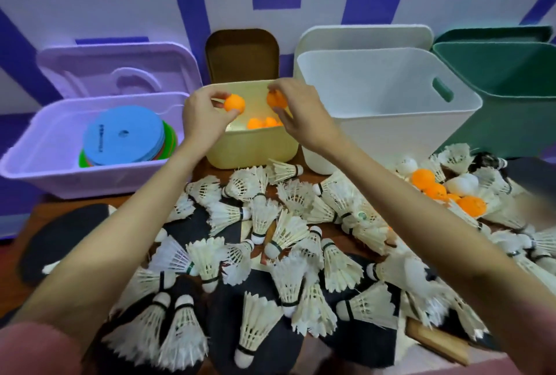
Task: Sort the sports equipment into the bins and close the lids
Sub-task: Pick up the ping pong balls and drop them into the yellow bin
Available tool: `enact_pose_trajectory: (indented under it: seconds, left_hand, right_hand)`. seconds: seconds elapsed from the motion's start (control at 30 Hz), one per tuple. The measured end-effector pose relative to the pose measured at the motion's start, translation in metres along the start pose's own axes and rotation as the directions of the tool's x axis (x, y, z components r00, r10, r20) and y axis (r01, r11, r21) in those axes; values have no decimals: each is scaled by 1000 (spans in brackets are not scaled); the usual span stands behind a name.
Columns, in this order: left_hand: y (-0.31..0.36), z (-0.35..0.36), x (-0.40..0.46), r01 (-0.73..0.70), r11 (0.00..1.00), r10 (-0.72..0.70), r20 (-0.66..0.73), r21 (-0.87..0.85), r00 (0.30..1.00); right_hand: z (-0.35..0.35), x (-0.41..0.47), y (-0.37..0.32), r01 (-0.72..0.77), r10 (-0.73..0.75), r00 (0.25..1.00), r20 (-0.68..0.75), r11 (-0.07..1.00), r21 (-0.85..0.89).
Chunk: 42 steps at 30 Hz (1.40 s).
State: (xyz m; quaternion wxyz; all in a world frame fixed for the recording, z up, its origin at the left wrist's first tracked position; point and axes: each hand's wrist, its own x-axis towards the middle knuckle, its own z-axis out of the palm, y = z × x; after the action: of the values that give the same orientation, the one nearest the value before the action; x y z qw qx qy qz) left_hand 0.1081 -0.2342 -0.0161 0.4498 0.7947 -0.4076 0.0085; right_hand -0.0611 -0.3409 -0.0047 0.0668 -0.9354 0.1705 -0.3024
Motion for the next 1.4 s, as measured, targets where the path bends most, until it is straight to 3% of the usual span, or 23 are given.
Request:
enact_pose_trajectory:
  seconds: [0.1, 0.23, 0.33, 0.43, 0.53, 0.63, 0.7, 0.77, 1.03, 1.17, 1.27, 1.4]
  left_hand:
    - [-6, 2, 4, 43, 999, -43, 3, 14, 999]
    - [2, 5, -10, 2, 999, -2, 6, -44, 1000]
    - [18, 11, -30, -90, 986, 93, 15, -143, 996]
    - [42, 18, -53, -219, 956, 233, 53, -195, 971]
    - [65, 31, -72, -319, 925, 360, 207, -206, 910]
    - [79, 51, -87, -368, 921, 387, 436, -130, 813]
    - [86, 64, -96, -388, 918, 370, 542, -85, 755]
    - [93, 77, -101, -413, 907, 380, 580, -82, 720]
    - [124, 141, -90, -570, 819, 437, 712, -63, 550]
    - [140, 171, -91, -656, 754, 439, 772, -38, 459]
    - [148, 186, -94, -768, 639, 441, 800, 37, 405]
    - [154, 193, -95, -828, 544, 343, 864, 138, 369]
  right_hand:
    - [13, 7, -3, -17, 18, 999, 41, 999, -30]
    - [0, -18, -4, 56, -56, 998, -16, 998, -7]
    - [-23, -53, 5, 128, -129, 990, -57, 992, -21]
    - [-49, -93, 28, 44, -49, 995, -90, 998, -55]
    - [-68, -133, 62, -204, 192, 970, -148, 976, -73]
    - [-78, -160, 95, -485, 465, 862, -202, 873, -56]
    - [-81, -168, 111, -651, 637, 756, -148, 755, -78]
    - [-78, -172, 122, -723, 725, 687, -41, 677, -139]
    - [-62, -171, 140, -788, 819, 571, 62, 567, -240]
    - [-60, -172, 145, -772, 803, 591, 77, 590, -236]
    - [-59, -173, 147, -781, 804, 587, 93, 593, -197]
    - [-61, -177, 153, -784, 789, 612, 49, 614, -88]
